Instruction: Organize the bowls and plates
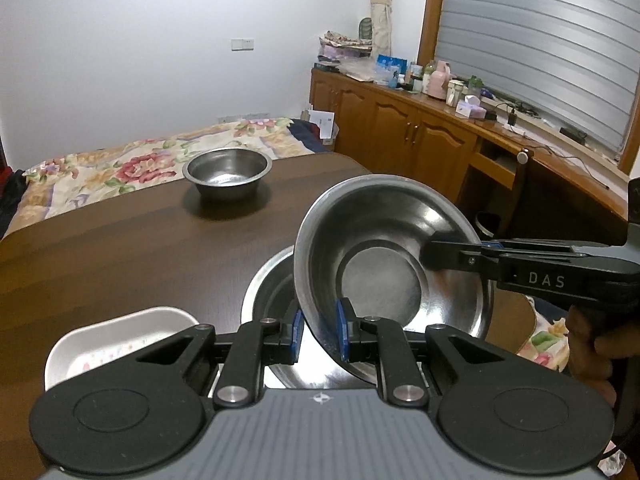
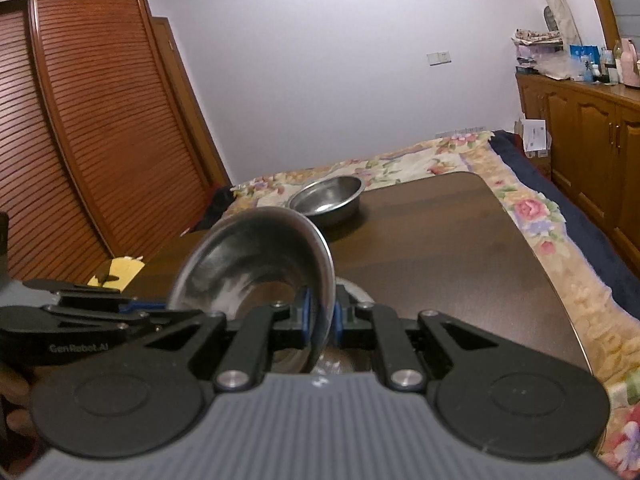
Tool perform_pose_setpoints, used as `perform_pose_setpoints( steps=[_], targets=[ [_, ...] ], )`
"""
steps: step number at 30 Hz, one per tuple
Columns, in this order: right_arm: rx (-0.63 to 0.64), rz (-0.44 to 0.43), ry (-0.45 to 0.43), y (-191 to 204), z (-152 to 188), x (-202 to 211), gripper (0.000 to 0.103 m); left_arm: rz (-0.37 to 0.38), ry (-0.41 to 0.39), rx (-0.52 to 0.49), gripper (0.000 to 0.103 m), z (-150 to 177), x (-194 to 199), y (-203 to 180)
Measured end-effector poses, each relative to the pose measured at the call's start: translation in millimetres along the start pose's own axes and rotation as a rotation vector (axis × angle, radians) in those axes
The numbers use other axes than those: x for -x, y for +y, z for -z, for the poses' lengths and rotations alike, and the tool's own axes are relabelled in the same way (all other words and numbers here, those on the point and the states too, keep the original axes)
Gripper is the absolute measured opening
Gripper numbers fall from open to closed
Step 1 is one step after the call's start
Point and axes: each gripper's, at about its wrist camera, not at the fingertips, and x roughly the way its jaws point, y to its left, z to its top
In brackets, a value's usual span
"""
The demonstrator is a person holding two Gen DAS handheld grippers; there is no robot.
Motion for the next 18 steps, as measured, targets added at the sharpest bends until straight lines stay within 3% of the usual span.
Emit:
perform_pose_setpoints(
  steps=[18],
  targets=[
    [-0.028,-0.011,0.03,-6,14,-7,0.01,-0.053,0.049,-0.023,0.023,18,-17,-4]
  ],
)
